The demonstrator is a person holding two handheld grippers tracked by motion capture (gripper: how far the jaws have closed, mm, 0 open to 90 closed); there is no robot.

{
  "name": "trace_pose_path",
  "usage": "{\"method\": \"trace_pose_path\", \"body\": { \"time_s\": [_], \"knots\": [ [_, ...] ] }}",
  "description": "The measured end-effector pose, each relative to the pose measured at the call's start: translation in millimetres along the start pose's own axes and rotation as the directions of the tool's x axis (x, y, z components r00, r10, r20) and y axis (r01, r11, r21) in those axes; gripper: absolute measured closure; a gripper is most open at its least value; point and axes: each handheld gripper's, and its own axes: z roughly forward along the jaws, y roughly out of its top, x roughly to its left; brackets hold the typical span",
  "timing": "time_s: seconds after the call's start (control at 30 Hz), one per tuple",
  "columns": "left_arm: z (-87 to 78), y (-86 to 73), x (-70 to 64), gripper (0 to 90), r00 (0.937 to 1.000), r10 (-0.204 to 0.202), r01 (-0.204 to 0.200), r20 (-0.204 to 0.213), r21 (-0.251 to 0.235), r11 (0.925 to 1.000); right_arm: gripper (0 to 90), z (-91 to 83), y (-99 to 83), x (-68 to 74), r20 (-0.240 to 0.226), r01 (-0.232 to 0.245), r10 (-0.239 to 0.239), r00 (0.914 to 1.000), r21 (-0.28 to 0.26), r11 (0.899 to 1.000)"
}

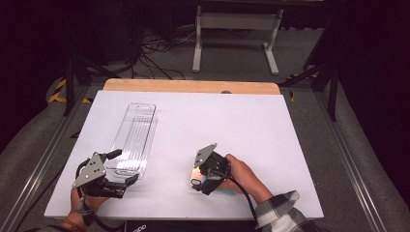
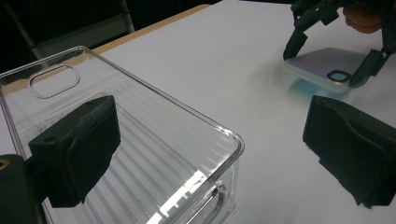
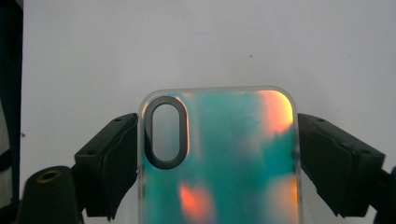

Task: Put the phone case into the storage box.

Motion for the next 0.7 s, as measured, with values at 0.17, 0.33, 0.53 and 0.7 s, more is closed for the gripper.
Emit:
{"method": "trace_pose_path", "body": {
  "time_s": [0.17, 0.33, 0.53, 0.7],
  "knots": [
    [0.3, 0.3, 0.0, 4.8, 1.0, 0.002, -0.002, 0.002, 0.004, 1.0, 17.3, -11.4, -4.7, -4.9, 0.019, -0.03, 0.031, 0.9993, -0.057, 0.998],
    [-0.1, 0.4, 0.1, 4.8, 1.0, 0.003, -0.003, 0.0, 0.0, 1.0, 17.3, -22.4, -9.0, -4.7, 0.04, -0.034, 0.039, 0.9985, -0.099, 0.995],
    [-0.5, 0.6, -0.4, 4.8, 1.0, 0.006, -0.006, -0.001, -0.002, 1.0, 17.3, -34.4, -13.7, -3.8, 0.052, -0.032, 0.041, 0.9978, -0.155, 0.987],
    [-0.8, 1.1, -0.4, 4.8, 0.9999, 0.013, -0.013, -0.004, -0.003, 0.9999, 17.4, -43.3, -16.6, -4.6, 0.071, -0.03, 0.046, 0.9964, -0.211, 0.977]
  ]
}}
